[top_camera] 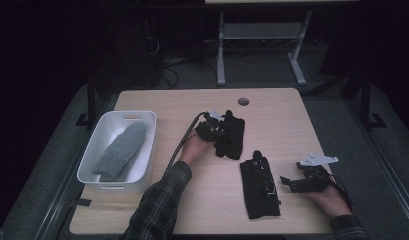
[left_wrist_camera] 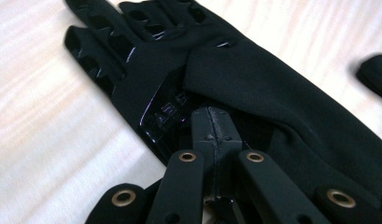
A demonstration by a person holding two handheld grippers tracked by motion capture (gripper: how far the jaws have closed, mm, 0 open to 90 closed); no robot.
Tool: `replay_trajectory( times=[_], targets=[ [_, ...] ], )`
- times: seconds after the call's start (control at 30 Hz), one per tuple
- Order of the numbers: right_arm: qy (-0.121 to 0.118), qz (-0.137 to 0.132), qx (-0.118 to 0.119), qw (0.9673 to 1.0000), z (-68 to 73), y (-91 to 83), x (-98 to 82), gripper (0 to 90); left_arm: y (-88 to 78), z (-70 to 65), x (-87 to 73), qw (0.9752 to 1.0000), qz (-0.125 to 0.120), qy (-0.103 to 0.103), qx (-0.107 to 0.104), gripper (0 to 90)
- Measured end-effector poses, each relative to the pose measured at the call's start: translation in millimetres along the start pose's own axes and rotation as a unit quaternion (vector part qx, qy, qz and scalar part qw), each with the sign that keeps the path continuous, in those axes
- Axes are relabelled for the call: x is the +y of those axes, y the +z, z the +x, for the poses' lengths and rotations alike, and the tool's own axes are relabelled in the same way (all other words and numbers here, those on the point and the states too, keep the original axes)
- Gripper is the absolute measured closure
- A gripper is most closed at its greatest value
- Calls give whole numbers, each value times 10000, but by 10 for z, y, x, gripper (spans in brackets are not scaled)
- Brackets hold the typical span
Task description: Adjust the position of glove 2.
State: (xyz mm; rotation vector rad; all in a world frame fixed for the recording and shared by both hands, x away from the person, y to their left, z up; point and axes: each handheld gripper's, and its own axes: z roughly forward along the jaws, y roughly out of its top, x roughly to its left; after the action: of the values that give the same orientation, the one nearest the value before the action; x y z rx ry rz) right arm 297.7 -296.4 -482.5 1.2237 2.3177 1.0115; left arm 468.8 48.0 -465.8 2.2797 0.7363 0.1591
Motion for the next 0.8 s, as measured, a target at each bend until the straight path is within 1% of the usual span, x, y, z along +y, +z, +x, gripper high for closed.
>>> replay_trajectory(
  times=[0.03, 0.07, 0.17, 0.2, 0.23, 0.27, 0.3, 0.4, 0.43, 0.47, 0.6, 0.63, 0.8],
  targets=[
    [-1, -1, 0, 10000, 0, 0, 0, 136, -25, -9, -25, 10000, 29, 48, -31, 896],
    [-8, -3, 1, 10000, -1, 1, 1, 135, -42, -28, -53, 10000, -1, 19, -78, 896],
    [-13, -8, -1, 10000, -4, 3, 2, 135, -122, -77, -139, 9998, 34, 87, -155, 897],
    [-14, -9, -1, 10000, -4, 3, 2, 135, -147, -101, -173, 9998, 9, 48, -171, 896],
    [-9, -5, 0, 10000, -3, 2, 2, 135, -178, -114, -206, 9998, 33, 90, -188, 897],
    [-9, -5, 0, 10000, -3, 2, 2, 136, -204, -138, -240, 9998, 2, 67, -207, 897],
    [-15, -8, -1, 10000, -4, 3, 2, 136, -236, -155, -274, 9997, 25, 105, -210, 897],
    [-9, -3, -1, 10000, -3, 2, 2, 136, -319, -212, -370, 9996, 20, 91, -250, 897],
    [-13, -7, -4, 10000, -3, 3, 2, 136, -361, -230, -415, 9995, 48, 134, -270, 897],
    [-15, -7, -4, 10000, -4, 3, 2, 136, -386, -257, -454, 9995, 2, 109, -287, 897],
    [-12, -5, -6, 10000, -4, 3, 2, 136, -500, -353, -589, 9992, 6, 141, -382, 897],
    [-11, -5, -6, 10000, -4, 3, 2, 136, -523, -376, -616, 9990, 11, 158, -416, 897],
    [-29, -18, -13, 10000, -7, 4, 3, 135, -635, -505, -700, 9980, 224, 377, -460, 897]
  ],
)
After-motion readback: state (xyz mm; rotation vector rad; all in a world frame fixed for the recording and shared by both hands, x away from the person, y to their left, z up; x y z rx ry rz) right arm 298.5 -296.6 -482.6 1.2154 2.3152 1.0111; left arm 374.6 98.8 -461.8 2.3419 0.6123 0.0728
